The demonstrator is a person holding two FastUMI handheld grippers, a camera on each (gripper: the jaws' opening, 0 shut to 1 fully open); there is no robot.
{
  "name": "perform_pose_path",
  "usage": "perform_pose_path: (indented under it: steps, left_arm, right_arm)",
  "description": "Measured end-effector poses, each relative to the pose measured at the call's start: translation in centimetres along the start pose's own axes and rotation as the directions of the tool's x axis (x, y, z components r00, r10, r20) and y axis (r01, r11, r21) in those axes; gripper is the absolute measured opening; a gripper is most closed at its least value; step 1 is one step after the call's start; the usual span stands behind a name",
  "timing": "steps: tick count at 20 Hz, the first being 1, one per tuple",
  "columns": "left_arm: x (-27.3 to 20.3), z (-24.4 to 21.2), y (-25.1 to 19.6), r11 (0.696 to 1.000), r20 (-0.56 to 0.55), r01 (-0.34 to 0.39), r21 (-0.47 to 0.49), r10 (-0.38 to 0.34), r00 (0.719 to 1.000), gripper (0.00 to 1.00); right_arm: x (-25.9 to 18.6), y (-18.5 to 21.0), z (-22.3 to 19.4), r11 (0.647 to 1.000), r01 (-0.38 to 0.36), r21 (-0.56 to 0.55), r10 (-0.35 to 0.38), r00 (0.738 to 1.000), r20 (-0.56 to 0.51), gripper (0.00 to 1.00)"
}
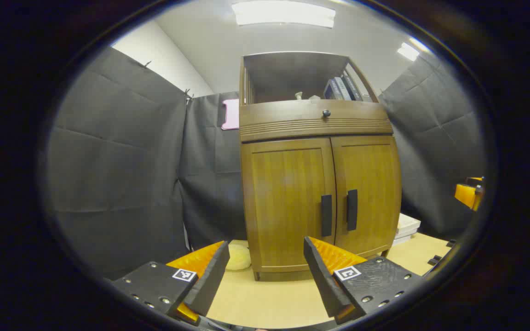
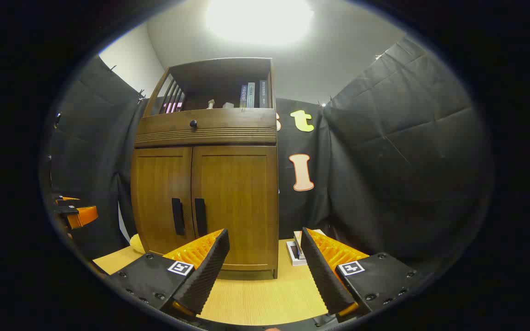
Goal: Open the right door of the double-door shoe cabinet with the right hand, and open the left door with the left hand.
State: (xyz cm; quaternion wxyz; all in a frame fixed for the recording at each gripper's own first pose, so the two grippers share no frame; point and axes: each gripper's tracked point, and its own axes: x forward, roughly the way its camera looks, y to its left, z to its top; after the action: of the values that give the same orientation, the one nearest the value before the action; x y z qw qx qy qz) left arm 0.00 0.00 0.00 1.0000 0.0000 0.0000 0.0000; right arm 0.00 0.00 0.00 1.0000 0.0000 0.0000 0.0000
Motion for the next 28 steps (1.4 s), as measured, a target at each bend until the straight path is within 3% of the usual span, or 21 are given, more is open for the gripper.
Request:
perform_pose_path:
  steps: [18, 28]
  left_arm:
    - [0.4, 0.2, 0.2, 1.000, -0.002, -0.014, -0.004, 0.014, 1.000, 0.93]
    - [0.8, -0.2, 0.9, 0.998, 0.002, -0.065, 0.024, 0.064, 0.998, 0.93]
  right_arm:
    - [1.6, 0.3, -0.3, 1.000, 0.001, 0.012, -0.001, 1.000, -0.003, 0.98]
    - [6.1, 2.9, 1.4, 0.997, -0.071, 0.033, 0.070, 0.997, 0.029, 0.98]
